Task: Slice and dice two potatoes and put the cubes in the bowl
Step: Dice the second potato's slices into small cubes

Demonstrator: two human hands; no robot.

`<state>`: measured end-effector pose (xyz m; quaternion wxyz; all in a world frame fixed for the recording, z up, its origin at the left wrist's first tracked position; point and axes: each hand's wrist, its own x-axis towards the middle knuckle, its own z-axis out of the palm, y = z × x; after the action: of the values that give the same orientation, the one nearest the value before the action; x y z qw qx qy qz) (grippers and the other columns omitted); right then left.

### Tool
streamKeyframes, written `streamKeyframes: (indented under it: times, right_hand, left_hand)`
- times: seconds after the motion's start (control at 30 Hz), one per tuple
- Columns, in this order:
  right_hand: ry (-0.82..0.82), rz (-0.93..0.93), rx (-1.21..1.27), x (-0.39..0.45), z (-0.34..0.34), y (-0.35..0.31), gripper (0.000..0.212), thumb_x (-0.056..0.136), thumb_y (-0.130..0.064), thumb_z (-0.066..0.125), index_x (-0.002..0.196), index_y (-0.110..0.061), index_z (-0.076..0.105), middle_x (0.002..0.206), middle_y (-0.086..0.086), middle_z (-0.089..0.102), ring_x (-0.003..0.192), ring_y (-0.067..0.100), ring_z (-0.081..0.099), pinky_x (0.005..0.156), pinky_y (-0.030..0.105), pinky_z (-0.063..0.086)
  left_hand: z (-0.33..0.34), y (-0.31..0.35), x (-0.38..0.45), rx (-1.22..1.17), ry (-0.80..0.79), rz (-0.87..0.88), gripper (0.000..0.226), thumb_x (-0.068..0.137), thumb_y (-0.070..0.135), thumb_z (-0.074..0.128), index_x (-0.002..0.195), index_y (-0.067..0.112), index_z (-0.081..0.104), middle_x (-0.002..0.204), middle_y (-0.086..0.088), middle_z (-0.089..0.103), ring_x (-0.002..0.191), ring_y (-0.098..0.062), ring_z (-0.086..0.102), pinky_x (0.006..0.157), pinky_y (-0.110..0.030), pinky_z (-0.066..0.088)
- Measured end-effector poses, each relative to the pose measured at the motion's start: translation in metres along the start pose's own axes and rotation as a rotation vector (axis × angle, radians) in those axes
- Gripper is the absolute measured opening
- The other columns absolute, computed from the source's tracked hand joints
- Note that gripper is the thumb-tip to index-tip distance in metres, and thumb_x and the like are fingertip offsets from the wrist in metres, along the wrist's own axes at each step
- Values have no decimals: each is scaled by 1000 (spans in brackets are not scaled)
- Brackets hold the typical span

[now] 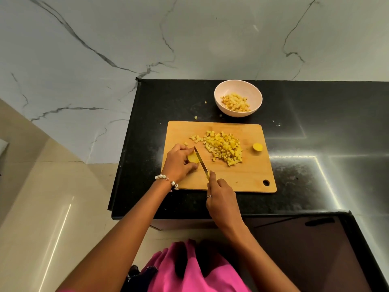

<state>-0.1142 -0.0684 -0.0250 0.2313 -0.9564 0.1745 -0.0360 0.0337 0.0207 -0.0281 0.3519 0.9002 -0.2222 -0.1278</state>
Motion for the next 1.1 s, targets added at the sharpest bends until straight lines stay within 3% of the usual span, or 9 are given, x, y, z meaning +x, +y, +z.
streamKeyframes:
  times: [0.2,0.33,0.47,0.53,0.6,0.67,0.77,0.93,1.1]
  right_hand:
    - [-87,-25,-130,-1,-3,-10,61,95,-4,30,150,-2,4,121,19,48,91,35,55,66,34,33]
    - [-95,-72,-252,10,4,-17,62,92,0,30,148,5,3,118,20,50,88,34,59,64,33,35]
    - [-79,-78,-269,10,9,-15,64,82,2,49,141,12,28,93,22,60,61,32,61,49,31,32]
    - [-77,-95,-335,5,9,-13,68,60,2,71,125,13,52,69,15,59,38,24,51,37,25,23]
    - [-53,-102,-373,1,13,-10,71,47,0,78,115,11,61,61,12,56,31,21,45,31,23,21]
    - [-173,-58,-374,-2,7,-12,70,62,-2,71,128,11,50,74,16,61,43,27,55,37,28,28]
    - [-106,-59,-232,2,5,-6,61,92,-6,38,147,4,16,106,20,57,81,36,59,60,36,35]
    - [-35,-110,-141,8,1,-9,52,74,-5,54,122,13,53,62,16,58,40,29,49,40,28,25]
    - [-45,-114,-178,9,2,-9,53,72,-3,59,122,13,54,61,16,58,39,27,48,40,26,22]
  left_hand:
    - [2,-4,-3,-58,64,38,58,71,18,81,125,12,59,111,5,54,82,-9,52,71,-2,40]
    - [4,-10,-4,-141,94,33,56,68,20,83,120,16,64,111,6,58,81,-11,56,71,-2,42]
    - [8,-13,-7,-169,127,54,55,67,21,83,119,16,65,111,7,58,87,-12,59,77,-10,47]
    - [8,-14,-7,-179,128,62,55,68,20,82,120,15,64,111,7,57,90,-12,59,78,-10,47]
    - [8,-15,-6,-174,127,75,55,68,20,82,120,15,64,113,6,57,91,-12,58,78,-10,47]
    - [9,-16,-6,-167,126,87,54,69,19,82,120,15,64,114,4,58,93,-11,57,78,-8,46]
    - [9,-17,-7,-181,123,84,54,69,18,81,121,15,63,114,5,57,95,-8,55,78,-3,43]
    - [9,-19,-7,-180,133,77,57,69,16,82,122,13,62,112,5,57,90,-6,54,76,0,41]
    - [10,-19,-7,-175,147,84,54,68,15,82,120,13,64,112,3,60,88,-6,54,76,0,40]
